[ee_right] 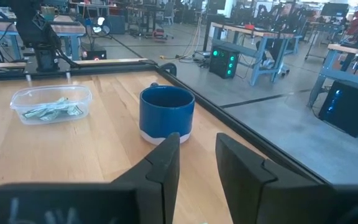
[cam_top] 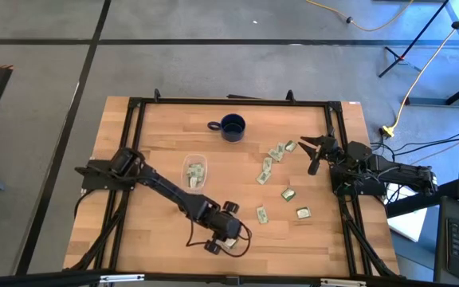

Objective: Pick and place Stevia / Truvia into bins
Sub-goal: Put the green stevia packet into the transparent container

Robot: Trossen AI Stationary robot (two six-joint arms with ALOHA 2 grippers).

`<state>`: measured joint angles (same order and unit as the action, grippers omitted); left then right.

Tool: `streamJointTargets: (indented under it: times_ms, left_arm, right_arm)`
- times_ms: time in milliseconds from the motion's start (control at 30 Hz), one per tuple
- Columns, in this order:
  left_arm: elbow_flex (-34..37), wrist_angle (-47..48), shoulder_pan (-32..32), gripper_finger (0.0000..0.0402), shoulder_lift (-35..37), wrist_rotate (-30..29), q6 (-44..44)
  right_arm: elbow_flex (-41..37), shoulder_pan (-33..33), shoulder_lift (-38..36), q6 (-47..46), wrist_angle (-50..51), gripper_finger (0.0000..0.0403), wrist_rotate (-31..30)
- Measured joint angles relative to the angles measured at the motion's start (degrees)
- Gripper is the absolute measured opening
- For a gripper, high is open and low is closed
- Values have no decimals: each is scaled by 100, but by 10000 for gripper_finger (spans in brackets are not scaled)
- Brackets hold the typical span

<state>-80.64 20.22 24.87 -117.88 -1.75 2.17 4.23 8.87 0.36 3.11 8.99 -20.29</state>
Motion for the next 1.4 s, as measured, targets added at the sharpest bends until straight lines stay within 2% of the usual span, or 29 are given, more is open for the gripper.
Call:
streamJointTargets:
  times_ms: [400,800,1033,1267,1400]
  left_arm:
    - [0,-348,179,93,-362,55,-144]
    - [-20,-253,159,40,-433,176,-102]
    - [24,-14,112,22,-126,171,-9]
    - [13,1132,-92,16,686,-171,301]
    - [11,2213,-240,15,1226,-679,567]
  right_arm:
    - [0,1,0,-2,3,108,0]
    - [0,0,0,-3,4,108,0]
    - [0,2,0,-4,3,108,0]
    - [0,1,0,-4,4,108,0]
    - [0,0,0,-4,5,108,1]
